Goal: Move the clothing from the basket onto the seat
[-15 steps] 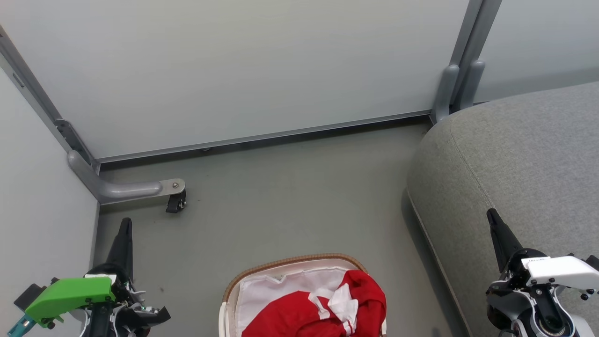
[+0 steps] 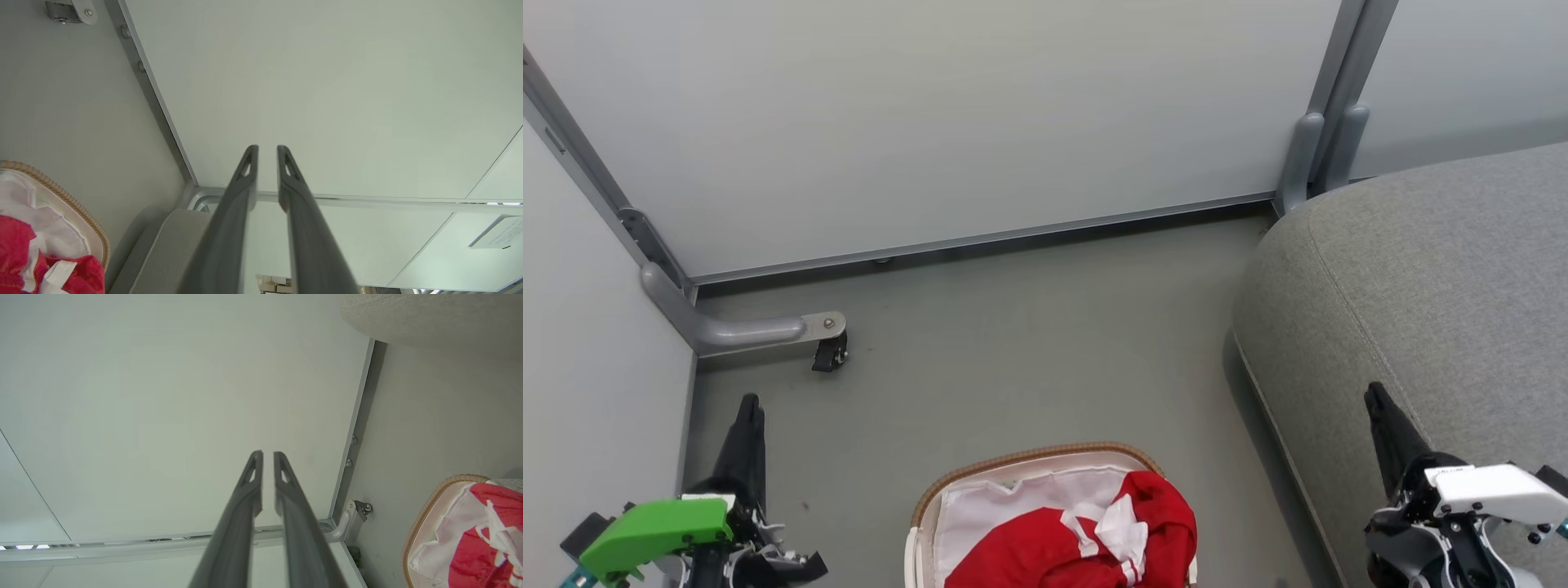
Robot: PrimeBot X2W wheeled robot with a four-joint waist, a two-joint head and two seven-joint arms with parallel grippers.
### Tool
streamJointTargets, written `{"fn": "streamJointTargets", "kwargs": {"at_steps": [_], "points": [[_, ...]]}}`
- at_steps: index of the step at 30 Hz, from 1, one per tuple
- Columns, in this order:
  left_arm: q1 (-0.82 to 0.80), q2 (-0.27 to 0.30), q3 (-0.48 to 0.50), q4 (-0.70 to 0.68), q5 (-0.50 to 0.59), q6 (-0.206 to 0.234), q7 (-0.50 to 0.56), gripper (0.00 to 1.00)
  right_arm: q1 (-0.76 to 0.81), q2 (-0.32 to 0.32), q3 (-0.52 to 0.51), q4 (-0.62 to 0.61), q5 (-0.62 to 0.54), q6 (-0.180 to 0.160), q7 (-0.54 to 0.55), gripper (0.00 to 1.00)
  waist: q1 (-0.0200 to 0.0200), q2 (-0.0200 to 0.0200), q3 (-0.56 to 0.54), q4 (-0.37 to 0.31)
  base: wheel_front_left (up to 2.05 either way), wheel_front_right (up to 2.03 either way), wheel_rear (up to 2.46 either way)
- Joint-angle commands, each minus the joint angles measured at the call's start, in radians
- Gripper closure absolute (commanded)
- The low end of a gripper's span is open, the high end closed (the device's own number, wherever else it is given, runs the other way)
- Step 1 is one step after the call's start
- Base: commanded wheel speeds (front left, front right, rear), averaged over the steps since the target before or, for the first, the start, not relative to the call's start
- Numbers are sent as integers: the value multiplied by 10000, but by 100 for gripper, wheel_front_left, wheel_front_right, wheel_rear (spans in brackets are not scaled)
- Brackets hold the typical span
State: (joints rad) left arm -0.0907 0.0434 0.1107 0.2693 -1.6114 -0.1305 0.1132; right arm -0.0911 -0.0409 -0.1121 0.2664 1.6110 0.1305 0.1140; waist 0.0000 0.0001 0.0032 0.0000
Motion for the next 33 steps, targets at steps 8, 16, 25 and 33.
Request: {"fn": "streamJointTargets", "kwargs": {"at_steps": [8,16,25,33], "points": [[185,-16,-426,85,80,0,-308,0,195,36,142,161,-179,-2,-309,0,0,-1,7,0,0,0,0],[225,-5,-756,-42,454,-1,-689,0,215,17,29,228,-806,-1,-691,0,0,-1,14,7,0,0,0],[184,7,-961,-322,1431,-1,-1072,0,227,-2,-202,-102,-2331,-1,-1077,0,0,-1,23,26,0,0,0],[72,18,-1171,-694,3136,-1,-1396,0,283,-19,-197,-612,-4304,0,-1400,0,0,-1,37,57,0,0,0]]}}
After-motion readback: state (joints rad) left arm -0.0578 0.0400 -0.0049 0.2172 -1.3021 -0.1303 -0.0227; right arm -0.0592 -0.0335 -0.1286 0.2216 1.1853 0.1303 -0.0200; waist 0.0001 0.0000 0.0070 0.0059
